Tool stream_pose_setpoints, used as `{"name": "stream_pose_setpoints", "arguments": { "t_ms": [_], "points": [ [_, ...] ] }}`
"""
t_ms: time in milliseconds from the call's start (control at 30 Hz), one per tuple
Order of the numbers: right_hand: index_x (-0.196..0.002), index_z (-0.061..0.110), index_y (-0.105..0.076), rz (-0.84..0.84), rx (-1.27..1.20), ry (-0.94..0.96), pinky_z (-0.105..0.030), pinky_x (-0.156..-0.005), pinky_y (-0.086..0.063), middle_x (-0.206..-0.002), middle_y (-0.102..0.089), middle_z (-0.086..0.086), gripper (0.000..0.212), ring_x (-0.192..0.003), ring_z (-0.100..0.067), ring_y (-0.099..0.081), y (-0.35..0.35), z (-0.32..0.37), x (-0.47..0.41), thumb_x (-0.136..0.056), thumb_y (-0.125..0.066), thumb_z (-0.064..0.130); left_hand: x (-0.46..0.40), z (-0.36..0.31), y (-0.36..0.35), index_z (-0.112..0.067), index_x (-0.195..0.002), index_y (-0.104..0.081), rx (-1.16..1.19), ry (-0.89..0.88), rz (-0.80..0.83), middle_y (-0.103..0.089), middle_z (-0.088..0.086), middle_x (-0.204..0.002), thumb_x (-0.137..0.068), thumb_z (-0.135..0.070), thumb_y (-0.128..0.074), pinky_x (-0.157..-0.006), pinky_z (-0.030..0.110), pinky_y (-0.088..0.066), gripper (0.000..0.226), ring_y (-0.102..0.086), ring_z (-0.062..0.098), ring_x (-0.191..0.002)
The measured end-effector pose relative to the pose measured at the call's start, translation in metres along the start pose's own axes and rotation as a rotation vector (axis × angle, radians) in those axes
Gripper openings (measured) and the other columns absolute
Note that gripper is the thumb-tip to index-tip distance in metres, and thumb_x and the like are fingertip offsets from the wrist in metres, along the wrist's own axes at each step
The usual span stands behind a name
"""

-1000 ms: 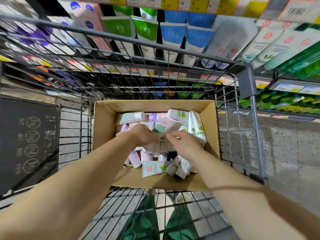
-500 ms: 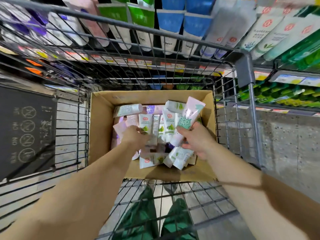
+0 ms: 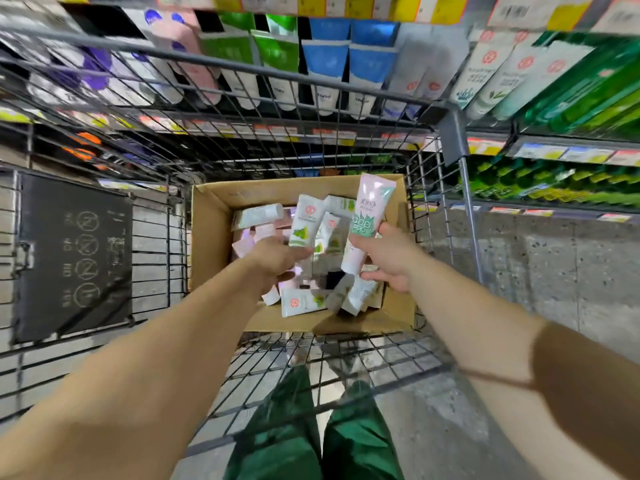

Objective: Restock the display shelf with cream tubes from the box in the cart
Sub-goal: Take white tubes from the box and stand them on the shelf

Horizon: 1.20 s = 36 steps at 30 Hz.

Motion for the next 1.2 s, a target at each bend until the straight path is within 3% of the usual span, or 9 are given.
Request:
{"name": "stream_pose_setpoints", "arguments": {
  "t_ms": [100, 233, 300, 400, 500, 733, 867, 1000, 1200],
  "points": [
    [-0.120, 0.021, -0.051, 0.040, -0.061, 0.022, -0.042, -0.077, -0.054, -0.103, -0.062, 0.005, 0.029, -0.086, -0.012, -0.061, -0.003, 0.026, 0.029, -0.094, -0.061, 0.017, 0.033, -0.033, -0.004, -0.014, -0.114, -0.059, 0.026, -0.075, 0.126, -0.068, 0.000, -0.104, -0.083, -0.019, -0.073, -0.079, 0.031, -0.046, 0.034, -0.059, 0.016, -0.093],
    [-0.124, 0.019, -0.048, 0.050, -0.121, 0.047, -0.053, -0.087, -0.054, -0.122, -0.057, -0.002, 0.033, -0.109, -0.025, -0.059, 0.004, 0.055, 0.067, -0.093, -0.061, 0.017, 0.083, -0.085, -0.007, -0.016, -0.089, -0.060, -0.002, -0.194, 0.160, -0.067, 0.001, -0.091, -0.087, -0.012, -0.069, -0.072, 0.026, -0.043, 0.010, -0.060, 0.009, -0.075],
    [-0.118, 0.022, -0.048, 0.062, -0.170, 0.077, -0.053, -0.080, -0.055, -0.127, -0.054, -0.002, 0.027, -0.119, -0.029, -0.053, 0.012, 0.065, 0.089, -0.094, -0.060, 0.017, 0.106, -0.108, -0.013, -0.018, -0.085, -0.056, -0.030, -0.272, 0.199, -0.062, 0.001, -0.083, -0.088, -0.007, -0.066, -0.071, 0.027, -0.043, 0.015, -0.057, 0.011, -0.071],
    [-0.109, 0.024, -0.048, 0.059, -0.280, 0.148, -0.049, -0.068, -0.054, -0.114, -0.058, -0.004, 0.020, -0.108, -0.027, -0.056, 0.034, 0.080, 0.127, -0.096, -0.056, 0.012, 0.143, -0.141, -0.033, -0.019, -0.088, -0.054, -0.078, -0.390, 0.298, -0.063, -0.002, -0.074, -0.090, -0.003, -0.061, -0.074, 0.033, -0.049, 0.018, -0.057, 0.014, -0.071],
    [-0.122, 0.013, -0.050, 0.017, -0.289, 0.265, -0.055, -0.085, -0.053, -0.112, -0.064, -0.012, 0.033, -0.100, -0.029, -0.061, 0.073, 0.094, 0.168, -0.092, -0.062, 0.009, 0.191, -0.182, -0.071, -0.019, -0.093, -0.059, -0.099, -0.499, 0.416, -0.068, -0.002, -0.075, -0.091, -0.004, -0.061, -0.066, 0.031, -0.055, 0.016, -0.065, 0.011, -0.065],
    [-0.126, 0.017, -0.053, -0.173, -0.312, 0.541, -0.044, -0.087, -0.051, -0.120, -0.065, -0.005, 0.036, -0.100, -0.017, -0.061, 0.232, 0.117, 0.291, -0.092, -0.062, 0.010, 0.318, -0.279, -0.232, -0.015, -0.114, -0.057, 0.015, -0.602, 0.697, -0.068, 0.013, -0.109, -0.095, -0.008, -0.054, -0.071, 0.036, -0.059, 0.020, -0.068, 0.022, -0.086],
    [-0.112, 0.025, -0.059, -0.356, -0.370, 0.676, -0.046, -0.087, -0.050, -0.118, -0.066, -0.008, 0.023, -0.099, -0.024, -0.061, 0.360, 0.091, 0.363, -0.092, -0.063, 0.015, 0.380, -0.307, -0.356, -0.005, -0.127, -0.047, 0.026, -0.669, 0.779, -0.063, 0.017, -0.106, -0.090, -0.010, -0.056, -0.078, 0.041, -0.056, 0.038, -0.063, 0.028, -0.093],
    [-0.103, 0.029, -0.059, -0.540, -0.381, 0.744, -0.036, -0.070, -0.049, -0.119, -0.066, -0.011, 0.016, -0.104, -0.030, -0.061, 0.488, 0.050, 0.445, -0.093, -0.062, 0.018, 0.442, -0.313, -0.494, -0.012, -0.129, -0.052, -0.087, -0.766, 0.864, -0.063, 0.015, -0.123, -0.094, -0.009, -0.055, -0.083, 0.040, -0.053, 0.035, -0.063, 0.028, -0.106],
    [-0.109, 0.028, -0.056, -0.707, -0.448, 0.827, -0.045, -0.081, -0.056, -0.116, -0.064, -0.006, 0.018, -0.102, -0.024, -0.063, 0.636, -0.001, 0.538, -0.094, -0.062, 0.021, 0.513, -0.320, -0.652, -0.009, -0.126, -0.055, -0.174, -0.896, 0.939, -0.069, 0.007, -0.100, -0.093, -0.009, -0.058, -0.076, 0.039, -0.052, 0.033, -0.064, 0.022, -0.091]
  ]
}}
Point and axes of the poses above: each hand's wrist, its own x-axis away from the middle knuckle, its own y-axis out of the back of the hand, z = x × y, the point moved 7 cm from there along -x, towards the middle knuckle
